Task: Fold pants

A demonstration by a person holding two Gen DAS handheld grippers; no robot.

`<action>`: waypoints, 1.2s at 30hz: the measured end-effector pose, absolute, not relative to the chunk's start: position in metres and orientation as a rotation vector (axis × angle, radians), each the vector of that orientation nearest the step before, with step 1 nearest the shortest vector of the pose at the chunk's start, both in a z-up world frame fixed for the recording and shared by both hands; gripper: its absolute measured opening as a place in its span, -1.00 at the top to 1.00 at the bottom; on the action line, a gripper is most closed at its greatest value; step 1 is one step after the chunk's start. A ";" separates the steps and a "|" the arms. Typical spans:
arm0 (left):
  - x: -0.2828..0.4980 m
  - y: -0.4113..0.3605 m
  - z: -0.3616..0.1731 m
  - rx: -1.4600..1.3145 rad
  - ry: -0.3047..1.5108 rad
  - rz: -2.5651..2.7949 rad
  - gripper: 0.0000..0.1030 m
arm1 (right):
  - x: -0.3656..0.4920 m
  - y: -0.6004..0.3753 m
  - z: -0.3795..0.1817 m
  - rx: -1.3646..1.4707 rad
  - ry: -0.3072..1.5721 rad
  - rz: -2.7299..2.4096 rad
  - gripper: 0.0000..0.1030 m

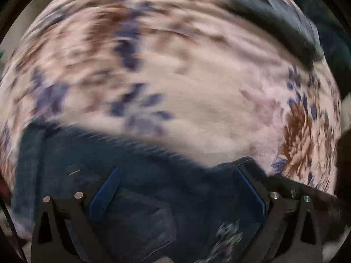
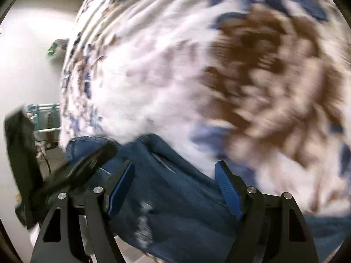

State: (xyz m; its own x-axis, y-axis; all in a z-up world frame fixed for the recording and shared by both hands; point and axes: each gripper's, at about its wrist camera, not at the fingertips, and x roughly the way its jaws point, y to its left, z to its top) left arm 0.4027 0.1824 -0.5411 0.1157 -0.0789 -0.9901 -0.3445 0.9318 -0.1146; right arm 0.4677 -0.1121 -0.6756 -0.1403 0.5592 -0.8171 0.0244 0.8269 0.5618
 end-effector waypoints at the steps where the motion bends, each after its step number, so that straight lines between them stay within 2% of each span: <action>1: 0.392 0.197 -0.534 -0.385 1.437 0.222 -1.00 | 0.472 -0.104 -0.679 0.474 1.666 0.520 -0.49; 2: 0.380 0.214 -0.527 -0.413 1.425 0.247 -1.00 | 0.476 -0.092 -0.686 0.469 1.683 0.543 -0.13; 3: 0.370 0.226 -0.522 -0.432 1.416 0.269 -1.00 | 0.479 -0.085 -0.690 0.461 1.686 0.549 0.71; 8: 0.287 0.263 -0.493 -0.584 1.322 0.401 -1.00 | 0.486 -0.066 -0.698 0.392 1.671 0.493 0.82; 10: 0.265 0.277 -0.488 -0.681 1.281 0.469 -1.00 | 0.488 -0.066 -0.703 0.450 1.711 0.473 0.81; 13: 0.234 0.289 -0.495 -0.880 1.190 0.509 -1.00 | 0.488 -0.066 -0.694 0.470 1.732 0.458 0.47; 15: 0.220 0.299 -0.515 -1.004 1.162 0.495 -1.00 | 0.479 -0.068 -0.671 0.402 1.688 0.435 -0.31; 16: 0.223 0.300 -0.528 -1.072 1.151 0.467 -1.00 | 0.473 -0.071 -0.662 0.385 1.663 0.423 -0.41; 19: 0.226 0.307 -0.562 -1.217 1.105 0.411 -1.00 | 0.443 -0.084 -0.637 0.374 1.622 0.396 -0.43; 21: 0.238 0.304 -0.575 -1.220 1.091 0.380 -0.95 | 0.424 -0.099 -0.628 0.383 1.610 0.362 -0.43; 28: 0.281 0.273 -0.547 -0.990 1.004 0.306 -0.88 | 0.360 -0.150 -0.637 0.515 1.631 0.221 -0.43; 33: 0.274 0.298 -0.604 -1.174 1.001 0.370 -0.84 | 0.340 -0.161 -0.642 0.545 1.634 0.175 -0.43; 34: 0.271 0.304 -0.606 -1.200 0.968 0.370 -0.76 | 0.338 -0.161 -0.641 0.533 1.631 0.169 -0.43; 35: 0.272 0.305 -0.604 -1.196 0.965 0.367 -0.51 | 0.337 -0.162 -0.639 0.528 1.630 0.164 -0.43; 36: 0.274 0.304 -0.598 -1.178 0.964 0.348 -0.13 | 0.335 -0.163 -0.636 0.522 1.624 0.156 -0.43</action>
